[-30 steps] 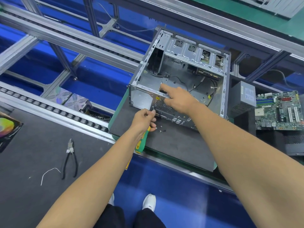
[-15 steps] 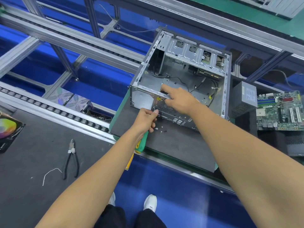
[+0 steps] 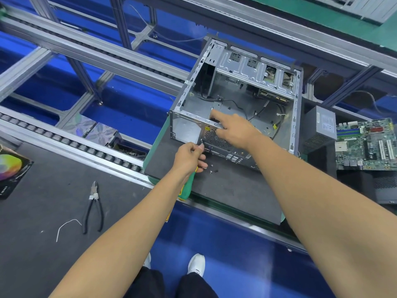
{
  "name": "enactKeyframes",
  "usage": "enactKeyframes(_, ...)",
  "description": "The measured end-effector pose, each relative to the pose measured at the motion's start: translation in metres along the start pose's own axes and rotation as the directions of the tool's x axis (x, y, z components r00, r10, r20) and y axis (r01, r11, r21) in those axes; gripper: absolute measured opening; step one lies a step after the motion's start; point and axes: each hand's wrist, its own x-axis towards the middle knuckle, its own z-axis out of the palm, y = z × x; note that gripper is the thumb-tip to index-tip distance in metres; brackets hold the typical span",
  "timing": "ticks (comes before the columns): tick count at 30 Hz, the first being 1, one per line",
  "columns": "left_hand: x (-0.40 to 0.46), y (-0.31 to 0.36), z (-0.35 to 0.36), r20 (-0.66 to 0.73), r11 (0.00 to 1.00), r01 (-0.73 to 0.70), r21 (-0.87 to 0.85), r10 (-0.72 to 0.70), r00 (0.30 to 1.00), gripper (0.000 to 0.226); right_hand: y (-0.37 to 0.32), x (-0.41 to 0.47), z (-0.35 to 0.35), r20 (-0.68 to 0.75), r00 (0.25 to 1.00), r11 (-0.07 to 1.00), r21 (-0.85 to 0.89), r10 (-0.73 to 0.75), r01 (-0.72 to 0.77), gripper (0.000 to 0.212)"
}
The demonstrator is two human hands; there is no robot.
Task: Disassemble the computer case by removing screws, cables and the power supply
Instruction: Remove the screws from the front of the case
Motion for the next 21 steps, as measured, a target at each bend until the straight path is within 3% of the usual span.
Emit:
enactKeyframes(7, 0.003, 0.003, 0.0, 0.036, 0.996, 0.04, 0.073, -0.043, 0.998, 0.036, 0.0, 0.0, 0.0, -0.006, 1.0, 1.0, -0.005, -0.006, 0.006, 0.03)
enactKeyframes(16, 0.0, 0.004, 0.005, 0.042, 0.996, -0.075, 0.055, 0.073, 0.996, 0.019, -0.001, -0.001, 0.0, -0.001, 1.0, 1.0, 0.002, -0.009, 0.009, 0.028)
enactKeyframes(21, 0.002, 0.0, 0.012, -0.041, 0.994, -0.098, 0.051, 0.1, 0.994, 0.019, -0.002, -0.001, -0.001, -0.003, 1.0, 1.0, -0.001, -0.002, 0.002, 0.029)
